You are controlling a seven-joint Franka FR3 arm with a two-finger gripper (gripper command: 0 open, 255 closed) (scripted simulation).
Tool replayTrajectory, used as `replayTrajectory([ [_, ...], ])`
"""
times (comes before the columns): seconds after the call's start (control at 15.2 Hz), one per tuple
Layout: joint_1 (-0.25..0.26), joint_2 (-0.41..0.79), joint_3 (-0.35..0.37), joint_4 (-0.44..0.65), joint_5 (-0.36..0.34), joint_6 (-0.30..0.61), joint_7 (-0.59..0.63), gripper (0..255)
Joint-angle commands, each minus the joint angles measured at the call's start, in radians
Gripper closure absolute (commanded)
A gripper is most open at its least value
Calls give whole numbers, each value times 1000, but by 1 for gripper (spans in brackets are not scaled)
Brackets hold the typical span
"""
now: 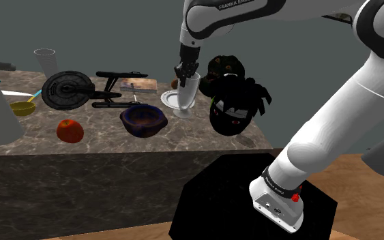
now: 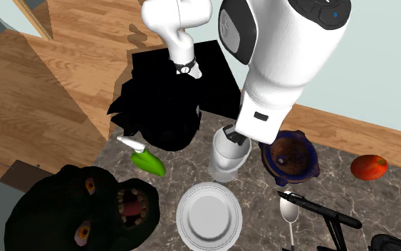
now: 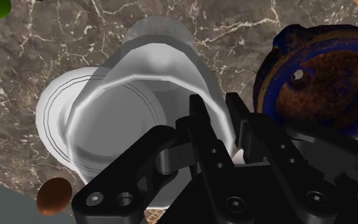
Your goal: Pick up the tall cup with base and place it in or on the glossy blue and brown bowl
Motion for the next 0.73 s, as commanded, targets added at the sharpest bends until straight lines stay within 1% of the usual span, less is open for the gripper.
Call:
replayTrajectory([
  [0.0,1,-7,0,19,1,-26,0,255],
  [0.66,0,-34,-2,126,5,-159,-4,255],
])
